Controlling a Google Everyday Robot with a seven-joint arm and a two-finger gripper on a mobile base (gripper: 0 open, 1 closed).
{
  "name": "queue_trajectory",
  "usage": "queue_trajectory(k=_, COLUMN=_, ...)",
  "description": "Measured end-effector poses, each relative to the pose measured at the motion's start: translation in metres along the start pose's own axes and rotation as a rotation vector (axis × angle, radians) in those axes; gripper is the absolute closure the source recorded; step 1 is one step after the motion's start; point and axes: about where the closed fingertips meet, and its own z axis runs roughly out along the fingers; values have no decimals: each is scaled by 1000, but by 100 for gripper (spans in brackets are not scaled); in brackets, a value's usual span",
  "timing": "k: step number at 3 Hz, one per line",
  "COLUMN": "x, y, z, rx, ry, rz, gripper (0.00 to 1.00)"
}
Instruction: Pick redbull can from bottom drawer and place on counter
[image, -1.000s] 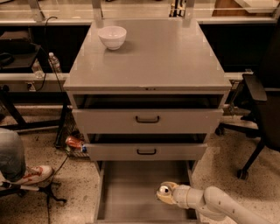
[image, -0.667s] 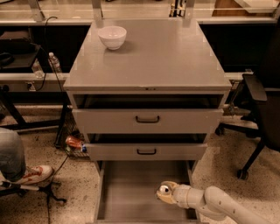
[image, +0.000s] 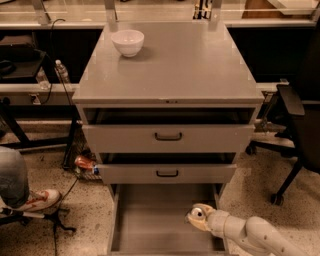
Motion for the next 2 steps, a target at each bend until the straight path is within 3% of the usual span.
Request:
queue_trajectory(k=1, x=-27, y=-16, z=-62, rx=107, ry=-72, rz=-8, gripper=100)
queue_trajectory(k=2, x=-42, y=-25, z=-99, rx=168, ry=-113, rz=-22, gripper=100)
